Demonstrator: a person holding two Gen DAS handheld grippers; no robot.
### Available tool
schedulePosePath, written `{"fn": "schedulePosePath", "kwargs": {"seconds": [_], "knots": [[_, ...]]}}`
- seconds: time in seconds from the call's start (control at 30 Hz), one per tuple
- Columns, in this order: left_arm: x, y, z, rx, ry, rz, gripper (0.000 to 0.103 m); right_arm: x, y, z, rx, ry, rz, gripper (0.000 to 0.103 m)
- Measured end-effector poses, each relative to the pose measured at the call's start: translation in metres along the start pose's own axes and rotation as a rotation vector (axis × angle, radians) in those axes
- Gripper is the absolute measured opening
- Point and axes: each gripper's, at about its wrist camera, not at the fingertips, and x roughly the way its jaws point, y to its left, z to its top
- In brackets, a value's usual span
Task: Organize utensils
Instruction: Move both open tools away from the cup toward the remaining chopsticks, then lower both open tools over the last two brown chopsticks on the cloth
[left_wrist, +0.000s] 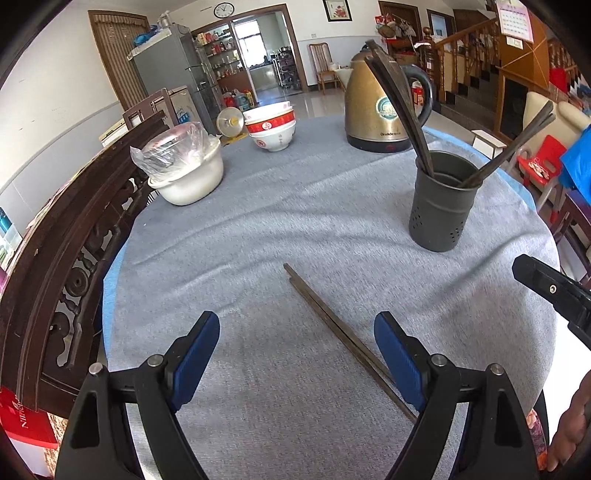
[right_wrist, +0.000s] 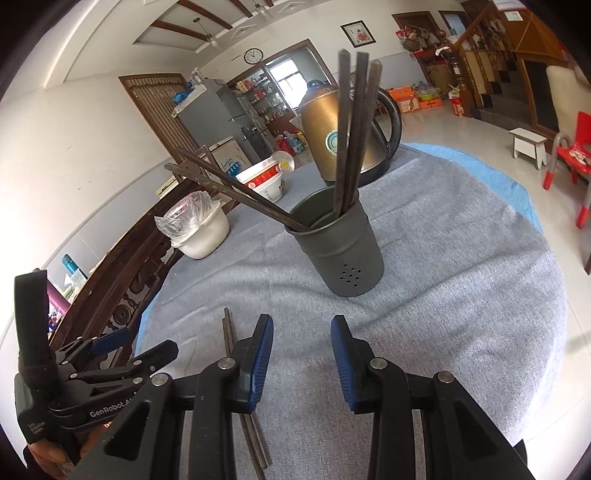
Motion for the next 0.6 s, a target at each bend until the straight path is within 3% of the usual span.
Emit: {"fn": "schedulePosePath", "kwargs": {"seconds": [0.4,0.6], "knots": [[0.011,-0.006,-0.006,0.001,0.039,-0.012,0.086,0.007,-0.006,-0.004,0.010,0.014,0.008,0.036],[0.029,0.008,-0.018,-0.060,0.086,-0.061,0.086,0.011,-0.010,-0.008,0.007,0.016,0.014,0.036]]}}
